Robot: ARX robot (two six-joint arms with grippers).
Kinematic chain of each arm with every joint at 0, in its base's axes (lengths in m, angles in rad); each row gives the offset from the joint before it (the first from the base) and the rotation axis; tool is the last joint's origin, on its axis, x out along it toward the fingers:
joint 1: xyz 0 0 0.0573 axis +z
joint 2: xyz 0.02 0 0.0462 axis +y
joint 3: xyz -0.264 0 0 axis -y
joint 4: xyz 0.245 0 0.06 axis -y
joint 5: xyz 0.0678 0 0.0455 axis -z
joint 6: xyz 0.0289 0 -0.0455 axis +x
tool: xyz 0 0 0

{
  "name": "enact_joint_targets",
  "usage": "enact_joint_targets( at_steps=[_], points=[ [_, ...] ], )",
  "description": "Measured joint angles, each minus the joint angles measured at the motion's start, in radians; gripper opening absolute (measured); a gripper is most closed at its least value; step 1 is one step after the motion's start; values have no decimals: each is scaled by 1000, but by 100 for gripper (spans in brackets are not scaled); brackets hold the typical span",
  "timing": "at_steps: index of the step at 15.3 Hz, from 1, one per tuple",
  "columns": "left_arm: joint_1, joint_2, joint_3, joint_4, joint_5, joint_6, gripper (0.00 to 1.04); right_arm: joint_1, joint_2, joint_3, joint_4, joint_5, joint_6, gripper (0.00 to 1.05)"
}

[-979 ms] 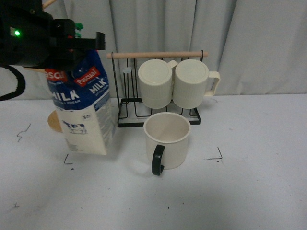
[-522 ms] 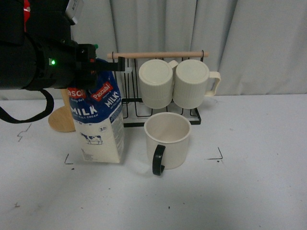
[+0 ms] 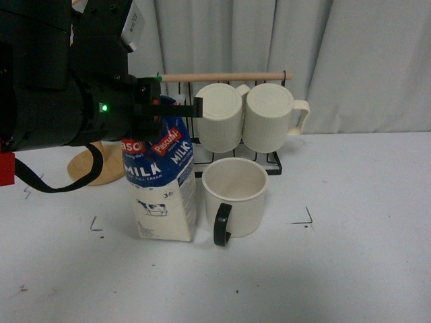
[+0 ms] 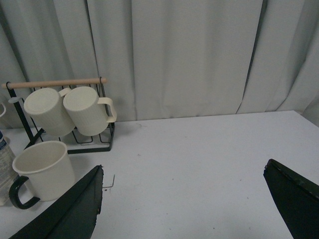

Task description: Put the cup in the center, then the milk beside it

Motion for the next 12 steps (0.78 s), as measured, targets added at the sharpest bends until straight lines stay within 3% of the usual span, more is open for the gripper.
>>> enact_joint_targets(
  at_steps=[1, 8, 12],
  points=[
    [0, 3, -3, 10, -3, -2, 13, 0, 0, 0, 0, 0, 0, 98],
    [20, -80, -59, 31, 34, -65, 98, 0, 0, 0, 0, 0, 0, 98],
    [99, -303, -159, 73, 79, -124, 98, 0, 0, 0, 0, 0, 0, 98]
  ],
)
